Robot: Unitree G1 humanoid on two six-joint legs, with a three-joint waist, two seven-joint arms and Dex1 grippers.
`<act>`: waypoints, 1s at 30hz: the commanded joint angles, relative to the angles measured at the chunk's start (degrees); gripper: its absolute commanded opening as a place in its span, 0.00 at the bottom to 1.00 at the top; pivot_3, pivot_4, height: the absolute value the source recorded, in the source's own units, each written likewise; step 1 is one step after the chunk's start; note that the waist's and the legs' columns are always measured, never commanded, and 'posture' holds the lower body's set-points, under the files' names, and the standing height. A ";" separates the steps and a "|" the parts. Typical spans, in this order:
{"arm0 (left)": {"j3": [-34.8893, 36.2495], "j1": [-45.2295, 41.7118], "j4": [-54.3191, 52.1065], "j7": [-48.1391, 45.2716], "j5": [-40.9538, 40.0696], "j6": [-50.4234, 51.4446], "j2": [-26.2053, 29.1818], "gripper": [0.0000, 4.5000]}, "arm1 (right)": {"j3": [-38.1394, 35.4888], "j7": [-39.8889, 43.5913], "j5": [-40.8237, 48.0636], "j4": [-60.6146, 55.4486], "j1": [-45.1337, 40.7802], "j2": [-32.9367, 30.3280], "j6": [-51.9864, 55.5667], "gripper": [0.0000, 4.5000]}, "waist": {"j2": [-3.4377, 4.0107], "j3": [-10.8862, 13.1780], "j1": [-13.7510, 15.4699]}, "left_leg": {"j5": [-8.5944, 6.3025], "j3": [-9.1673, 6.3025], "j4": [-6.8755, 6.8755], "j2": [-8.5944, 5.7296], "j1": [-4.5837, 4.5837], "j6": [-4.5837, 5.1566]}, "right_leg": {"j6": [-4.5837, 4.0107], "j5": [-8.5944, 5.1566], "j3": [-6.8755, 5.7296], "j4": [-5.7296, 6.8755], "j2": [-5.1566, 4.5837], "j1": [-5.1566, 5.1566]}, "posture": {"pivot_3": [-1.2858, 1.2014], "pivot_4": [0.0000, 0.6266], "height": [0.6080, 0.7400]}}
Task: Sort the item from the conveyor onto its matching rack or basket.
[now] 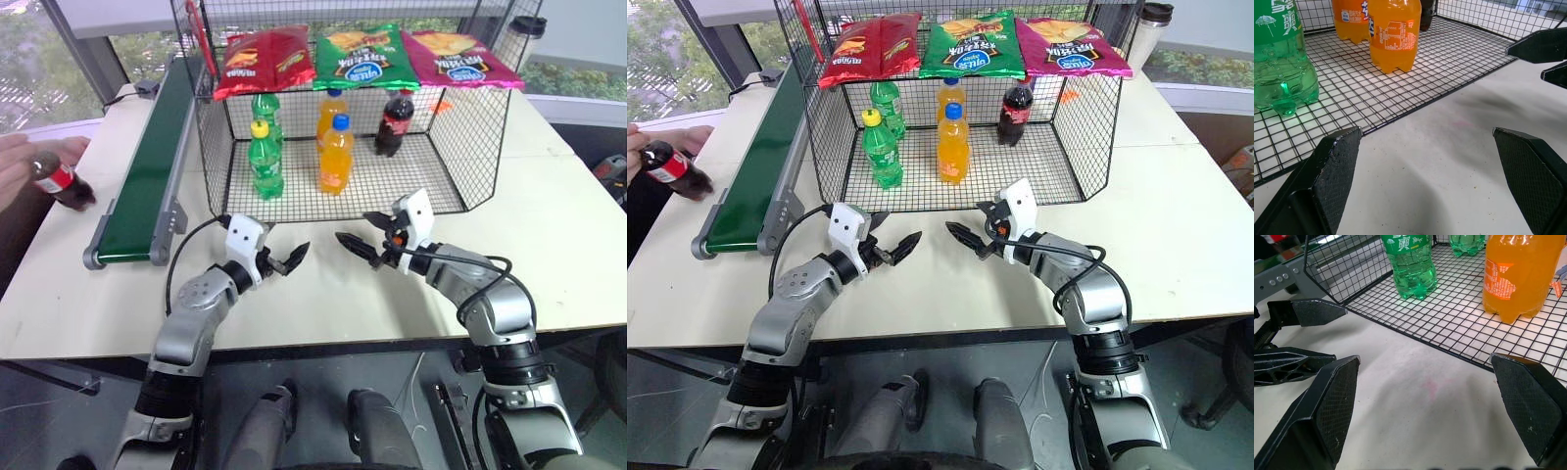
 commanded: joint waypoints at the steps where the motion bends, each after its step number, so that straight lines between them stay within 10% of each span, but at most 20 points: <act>1: 0.06 0.07 -2.89 -0.46 -0.43 -1.41 0.28 1.00 | -0.07 0.49 0.39 -2.19 -0.30 0.00 -0.76 0.98 | 0.00 0.00 0.00 | 0.00 0.00 0.00 0.00 0.00 0.00 | 0.00 0.00 0.00 0.00 0.00 0.00 | 0.52 0.24 0.98; 30: -0.54 0.02 -2.31 0.56 0.76 -2.00 -0.13 1.00 | -0.15 0.93 0.30 -2.30 -0.60 -0.52 -0.80 0.98 | 0.00 0.00 0.00 | 0.00 0.00 0.00 0.00 0.00 0.00 | 0.00 0.00 0.00 0.00 0.00 0.00 | 0.52 0.24 0.98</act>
